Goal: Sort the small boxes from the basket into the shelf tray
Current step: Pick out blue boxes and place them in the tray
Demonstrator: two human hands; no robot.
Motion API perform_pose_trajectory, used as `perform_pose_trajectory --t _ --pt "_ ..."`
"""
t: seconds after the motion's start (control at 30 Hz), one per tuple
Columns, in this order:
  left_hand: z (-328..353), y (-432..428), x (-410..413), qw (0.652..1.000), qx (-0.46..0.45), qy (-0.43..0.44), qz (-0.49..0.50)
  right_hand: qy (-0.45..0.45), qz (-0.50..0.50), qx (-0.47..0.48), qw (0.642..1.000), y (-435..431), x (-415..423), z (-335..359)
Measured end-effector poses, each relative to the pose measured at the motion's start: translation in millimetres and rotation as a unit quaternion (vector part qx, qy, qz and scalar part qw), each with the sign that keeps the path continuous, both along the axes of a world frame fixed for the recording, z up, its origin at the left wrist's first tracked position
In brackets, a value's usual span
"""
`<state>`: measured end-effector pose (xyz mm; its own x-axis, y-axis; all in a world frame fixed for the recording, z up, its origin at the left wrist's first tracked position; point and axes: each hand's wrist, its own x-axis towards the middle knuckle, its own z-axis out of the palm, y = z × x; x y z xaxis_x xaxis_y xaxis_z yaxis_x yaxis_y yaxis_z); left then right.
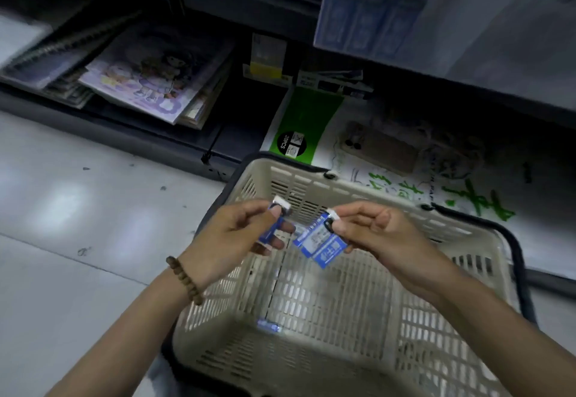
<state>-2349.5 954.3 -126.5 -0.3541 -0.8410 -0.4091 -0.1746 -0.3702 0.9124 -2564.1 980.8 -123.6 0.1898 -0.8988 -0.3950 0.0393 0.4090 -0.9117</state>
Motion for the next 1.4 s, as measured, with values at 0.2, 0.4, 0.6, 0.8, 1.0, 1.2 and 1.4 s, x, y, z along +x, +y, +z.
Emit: perform_pose_trajectory --t 0.2,0.4,0.6,0.8,1.0,1.2,1.4 --pt "67 21 -41 0.981 0.009 0.089 -0.174 0.056 -0.047 -0.042 0.996 30 -12 91" --pt "136 31 -57 0.978 0.000 0.113 -0.174 0.055 -0.139 -0.075 0.986 58 -30 153" --pt "188 39 -73 0.986 0.017 0.126 -0.109 0.034 -0.189 -0.156 0.969 77 -39 209" --pt "208 56 -89 0.977 0.007 0.132 -0.168 0.061 -0.206 -0.205 0.955 76 -19 223" --pt "193 60 -77 0.972 -0.123 0.061 -0.189 0.094 -0.192 -0.211 0.954 80 -13 212" --pt "181 50 -66 0.963 -0.181 0.054 -0.191 -0.014 -0.144 -0.071 0.987 81 -12 203" --pt "178 32 -53 0.972 -0.193 0.055 -0.121 -0.038 -0.131 -0.077 0.988 77 -11 201"
